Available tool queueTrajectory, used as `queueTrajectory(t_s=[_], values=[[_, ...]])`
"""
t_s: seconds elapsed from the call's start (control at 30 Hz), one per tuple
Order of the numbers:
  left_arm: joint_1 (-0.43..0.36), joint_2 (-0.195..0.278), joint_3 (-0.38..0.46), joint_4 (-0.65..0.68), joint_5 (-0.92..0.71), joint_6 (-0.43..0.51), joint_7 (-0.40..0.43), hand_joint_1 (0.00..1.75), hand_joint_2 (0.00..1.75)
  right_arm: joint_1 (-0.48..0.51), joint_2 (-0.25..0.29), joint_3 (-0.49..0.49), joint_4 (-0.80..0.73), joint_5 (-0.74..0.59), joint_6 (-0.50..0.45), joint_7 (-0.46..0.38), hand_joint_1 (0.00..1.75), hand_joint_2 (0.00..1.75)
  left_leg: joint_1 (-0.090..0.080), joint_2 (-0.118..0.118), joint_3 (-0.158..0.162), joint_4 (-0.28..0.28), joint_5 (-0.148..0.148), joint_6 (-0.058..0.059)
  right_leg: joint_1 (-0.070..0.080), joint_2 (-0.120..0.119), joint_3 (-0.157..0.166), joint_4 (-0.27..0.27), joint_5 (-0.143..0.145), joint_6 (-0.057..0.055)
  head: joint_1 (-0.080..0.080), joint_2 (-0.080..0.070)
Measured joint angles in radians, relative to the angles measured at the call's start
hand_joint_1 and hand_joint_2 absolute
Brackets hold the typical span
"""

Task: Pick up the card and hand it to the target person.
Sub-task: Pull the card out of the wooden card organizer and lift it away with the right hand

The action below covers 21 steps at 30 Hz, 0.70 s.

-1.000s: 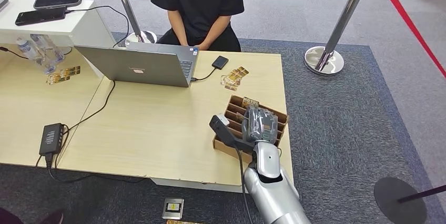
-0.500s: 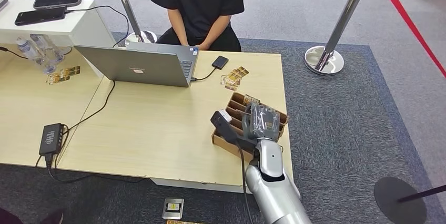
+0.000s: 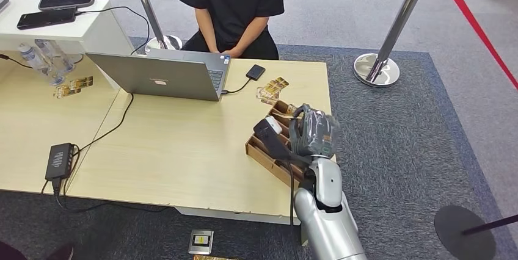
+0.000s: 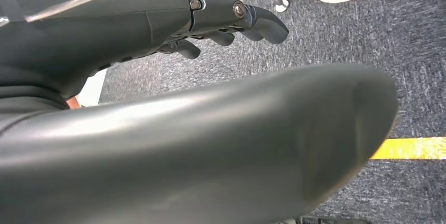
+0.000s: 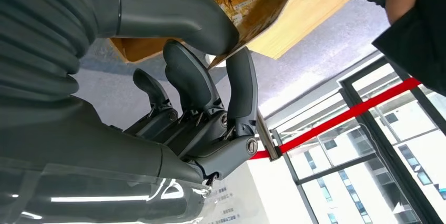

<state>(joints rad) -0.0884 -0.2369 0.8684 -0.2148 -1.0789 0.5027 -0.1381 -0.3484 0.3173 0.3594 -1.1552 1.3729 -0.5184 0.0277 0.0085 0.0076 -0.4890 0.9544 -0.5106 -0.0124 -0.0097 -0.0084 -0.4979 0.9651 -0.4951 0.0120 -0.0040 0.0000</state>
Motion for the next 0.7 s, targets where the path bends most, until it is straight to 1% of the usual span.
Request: queueTrajectory(t_s=[0.2, 0.4, 0.57, 0.7], values=[[0.0, 0.0, 0.001, 0.0, -0.004, 0.0, -0.001, 0.0, 0.0, 0.006, -0.003, 0.008, -0.047, -0.116, 0.038, -0.041, 1.47, 1.75, 0.0, 0.0, 0.0, 0.0, 0.0, 0.0, 0.0, 0.0, 0.0, 0.0, 0.0, 0.0, 0.0, 0.0], [0.0, 0.0, 0.001, 0.0, -0.01, 0.0, -0.001, 0.0, 0.0, -0.002, -0.003, 0.008, -0.039, -0.178, 0.044, -0.058, 1.53, 1.75, 0.0, 0.0, 0.0, 0.0, 0.0, 0.0, 0.0, 0.0, 0.0, 0.0, 0.0, 0.0, 0.0, 0.0], [0.0, 0.0, 0.001, 0.0, -0.014, 0.0, 0.0, 0.0, 0.0, -0.042, 0.001, 0.006, 0.0, -0.19, 0.02, -0.059, 1.58, 1.75, 0.0, 0.0, 0.0, 0.0, 0.0, 0.0, 0.0, 0.0, 0.0, 0.0, 0.0, 0.0, 0.0, 0.0], [-0.001, 0.0, 0.001, 0.0, -0.018, 0.002, 0.002, 0.0, 0.0, -0.094, 0.01, 0.005, 0.061, -0.167, -0.025, -0.043, 1.55, 1.75, 0.0, 0.0, 0.0, 0.0, 0.0, 0.0, 0.0, 0.0, 0.0, 0.0, 0.0, 0.0, 0.0, 0.0]])
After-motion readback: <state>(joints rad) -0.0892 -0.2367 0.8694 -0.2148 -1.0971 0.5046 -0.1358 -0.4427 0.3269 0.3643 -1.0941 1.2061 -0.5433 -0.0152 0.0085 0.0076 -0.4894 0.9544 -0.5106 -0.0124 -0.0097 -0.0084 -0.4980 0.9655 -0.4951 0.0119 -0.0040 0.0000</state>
